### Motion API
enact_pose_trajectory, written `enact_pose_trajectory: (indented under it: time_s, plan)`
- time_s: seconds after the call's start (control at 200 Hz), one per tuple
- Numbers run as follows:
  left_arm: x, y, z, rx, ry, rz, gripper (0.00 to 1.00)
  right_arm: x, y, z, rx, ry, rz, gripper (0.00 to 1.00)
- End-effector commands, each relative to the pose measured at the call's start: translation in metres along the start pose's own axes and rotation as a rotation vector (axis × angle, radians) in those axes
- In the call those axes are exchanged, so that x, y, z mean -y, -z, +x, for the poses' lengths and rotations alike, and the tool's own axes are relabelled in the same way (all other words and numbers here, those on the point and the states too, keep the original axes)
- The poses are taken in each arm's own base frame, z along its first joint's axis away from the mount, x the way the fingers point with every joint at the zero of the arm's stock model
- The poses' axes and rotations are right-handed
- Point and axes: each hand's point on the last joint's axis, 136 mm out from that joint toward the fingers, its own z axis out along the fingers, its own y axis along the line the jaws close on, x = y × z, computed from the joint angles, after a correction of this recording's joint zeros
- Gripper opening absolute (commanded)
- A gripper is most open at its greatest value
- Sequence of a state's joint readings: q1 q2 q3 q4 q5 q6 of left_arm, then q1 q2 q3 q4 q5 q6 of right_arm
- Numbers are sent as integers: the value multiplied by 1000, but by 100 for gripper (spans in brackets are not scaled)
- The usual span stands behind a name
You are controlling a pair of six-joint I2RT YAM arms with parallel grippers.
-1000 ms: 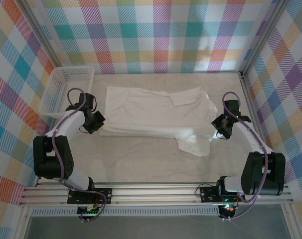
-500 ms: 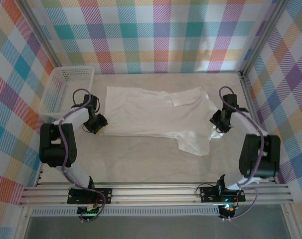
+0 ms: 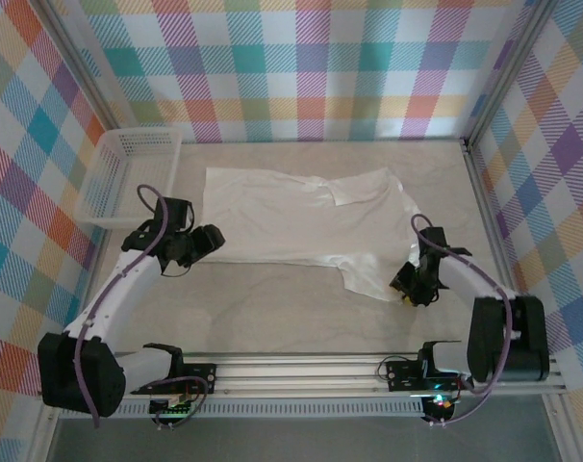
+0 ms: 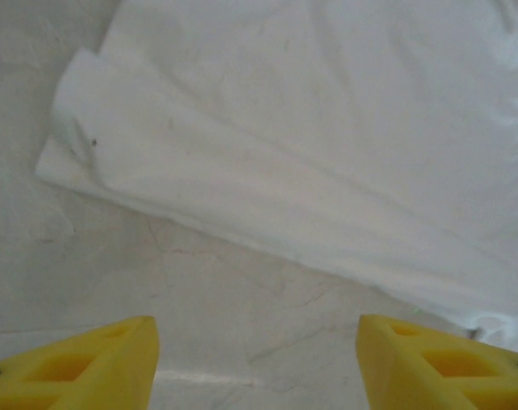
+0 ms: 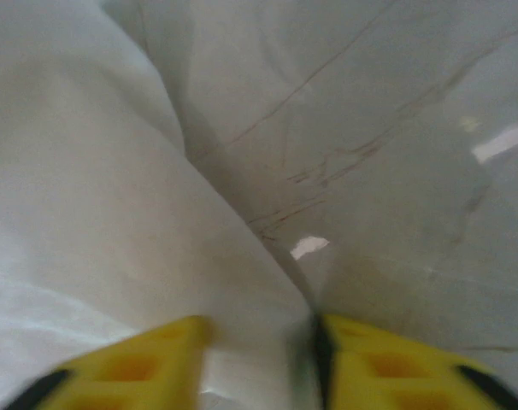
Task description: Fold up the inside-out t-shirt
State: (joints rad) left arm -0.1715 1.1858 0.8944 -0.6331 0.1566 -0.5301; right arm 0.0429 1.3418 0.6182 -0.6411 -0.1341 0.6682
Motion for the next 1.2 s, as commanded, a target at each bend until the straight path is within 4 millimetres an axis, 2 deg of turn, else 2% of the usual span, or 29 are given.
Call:
enact_pose_trajectory:
  time_s: [0.0, 0.035, 0.14, 0.21, 0.28, 0.375, 0.435, 0.49, 0.51, 0.56, 0.6, 0.705, 0.76, 0.785, 0.82, 0.835, 0.85, 0.865, 0.87, 0.93, 0.99, 1.105, 1.195]
  plan:
    - [2, -1, 3, -27, -42, -23, 63, -34, 6, -6, -26, 63, -84, 9]
    - [4, 0, 2, -25, -45, -21, 63, -45, 11, -7, -21, 79, -107, 0]
    - [8, 0, -1, -21, -55, -26, 63, -82, 37, -15, 32, 128, -209, 0]
    - [11, -5, 0, -31, -57, -21, 63, -108, 54, -29, 60, 118, -272, 0]
    - [16, -11, 2, -49, -66, -15, 63, -129, 68, -57, 127, 96, -290, 0]
    - [23, -18, 0, -64, -83, -12, 64, -145, 80, -112, 226, 3, -291, 0]
    - [27, -21, -2, -67, -85, -9, 64, -147, 76, -145, 269, -42, -265, 0]
    - [28, -24, -4, -69, -88, -10, 64, -149, 66, -165, 263, -50, -234, 0]
    - [28, -24, -4, -70, -90, -12, 64, -151, 61, -170, 250, -47, -223, 5]
    - [28, -27, -5, -76, -92, -17, 64, -152, 50, -174, 200, -39, -197, 31]
    - [29, -29, -6, -83, -97, -20, 64, -153, 46, -172, 158, -33, -185, 40]
    - [28, -39, -9, -108, -98, -52, 65, -140, 50, -164, 192, -35, -179, 46]
    - [27, -47, -16, -111, -96, -86, 63, -123, 52, -157, 217, -62, -171, 45]
    - [26, -51, -20, -109, -94, -108, 59, -113, 52, -155, 224, -84, -167, 43]
    - [23, -59, -27, -105, -92, -137, 43, -97, 49, -151, 227, -116, -159, 39]
    - [23, -63, -30, -102, -91, -147, 26, -92, 48, -151, 232, -129, -158, 37]
    - [21, -67, -33, -102, -85, -159, 12, -85, 45, -149, 231, -141, -153, 33]
    - [20, -71, -36, -100, -81, -172, 1, -77, 43, -148, 230, -156, -148, 29]
    - [19, -73, -36, -101, -78, -176, 0, -75, 42, -148, 231, -160, -148, 28]
    - [15, -93, -50, -101, -64, -204, 0, -51, 31, -145, 214, -202, -125, 12]
    - [10, -116, -59, -120, -34, -215, 0, -36, 20, -142, 174, -220, -106, 0]
    - [1, -153, -58, -191, 23, -221, 0, -26, 4, -137, 104, -211, -79, 0]
    - [-11, -163, -45, -236, 55, -255, 0, -20, -1, -131, 62, -207, -50, 0]
